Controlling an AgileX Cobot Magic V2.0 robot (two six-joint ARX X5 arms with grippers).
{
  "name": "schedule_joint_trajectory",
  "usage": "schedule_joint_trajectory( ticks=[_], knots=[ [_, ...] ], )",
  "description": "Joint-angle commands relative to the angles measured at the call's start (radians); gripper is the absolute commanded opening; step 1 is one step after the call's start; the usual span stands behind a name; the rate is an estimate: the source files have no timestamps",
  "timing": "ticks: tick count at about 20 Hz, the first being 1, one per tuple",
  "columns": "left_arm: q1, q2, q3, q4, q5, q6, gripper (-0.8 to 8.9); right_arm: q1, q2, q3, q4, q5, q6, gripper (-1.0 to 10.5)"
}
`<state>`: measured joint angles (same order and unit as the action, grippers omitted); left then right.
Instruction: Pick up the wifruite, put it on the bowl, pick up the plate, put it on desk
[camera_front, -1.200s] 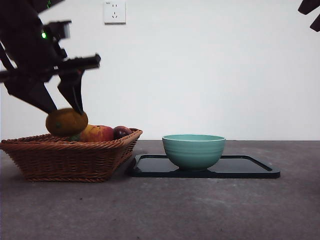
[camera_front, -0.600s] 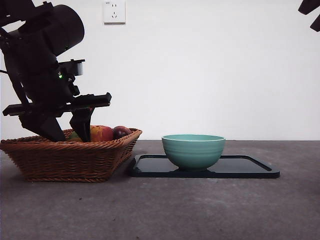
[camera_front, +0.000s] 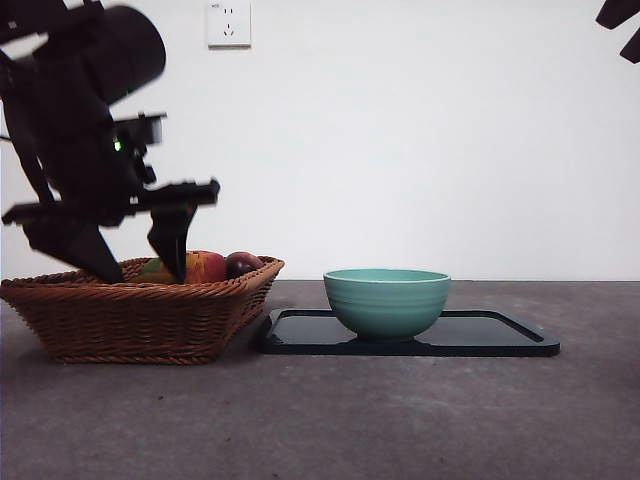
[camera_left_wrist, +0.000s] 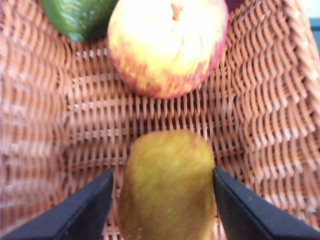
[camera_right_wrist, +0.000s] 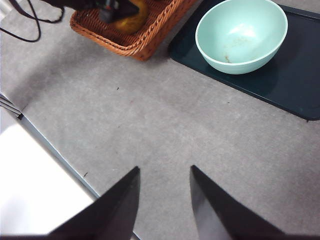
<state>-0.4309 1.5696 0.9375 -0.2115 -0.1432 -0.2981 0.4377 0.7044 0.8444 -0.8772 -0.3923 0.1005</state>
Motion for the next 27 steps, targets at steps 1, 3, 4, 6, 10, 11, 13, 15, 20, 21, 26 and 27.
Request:
schedule_joint_trajectory(
  ticks=[1,3,4,6,10,11,13,15,20,21,26,27],
  knots=[
    [-0.002,-0.055,0.01,0.002,-0.003,0.007,3.21,0.005,0.006,0.006,0.013,0.0,-0.007,1.6],
    [-0.003,-0.11,0.01,-0.019,-0.002,0.023,3.21,0.005,0.006,0.006,0.013,0.0,-0.007,1.6],
    [-0.004,-0.14,0.01,-0.037,0.002,0.028,3.21,0.005,0.006,0.006,0.013,0.0,-0.007,1.6],
    [-0.005,-0.204,0.01,-0.081,0.064,0.051,3.18,0.005,0.006,0.006,0.015,0.0,-0.007,1.6],
    [-0.007,-0.332,0.01,-0.182,0.231,0.106,3.12,0.005,0.006,0.006,0.018,0.0,-0.007,1.6],
    [-0.007,-0.362,0.01,-0.21,0.269,0.12,3.12,0.005,0.006,0.006,0.018,0.0,-0.007,1.6],
    [-0.007,-0.417,0.01,-0.268,0.344,0.151,3.12,0.005,0.006,0.006,0.018,0.0,-0.007,1.6],
    [-0.007,-0.465,0.01,-0.324,0.433,0.188,3.12,0.005,0.006,0.006,0.018,0.0,-0.007,1.6],
    [-0.007,-0.544,0.01,-0.443,0.655,0.289,3.12,0.005,0.006,0.006,0.017,0.0,-0.006,1.6],
    [-0.007,-0.554,0.01,-0.463,0.702,0.309,3.12,0.005,0.006,0.006,0.017,0.0,-0.003,1.6],
    [-0.008,-0.569,0.01,-0.505,0.747,0.34,3.12,0.005,0.006,0.006,0.016,0.0,0.002,1.6],
    [-0.008,-0.569,0.01,-0.506,0.747,0.34,3.12,0.005,0.006,0.006,0.016,0.0,0.004,1.6]
  ],
)
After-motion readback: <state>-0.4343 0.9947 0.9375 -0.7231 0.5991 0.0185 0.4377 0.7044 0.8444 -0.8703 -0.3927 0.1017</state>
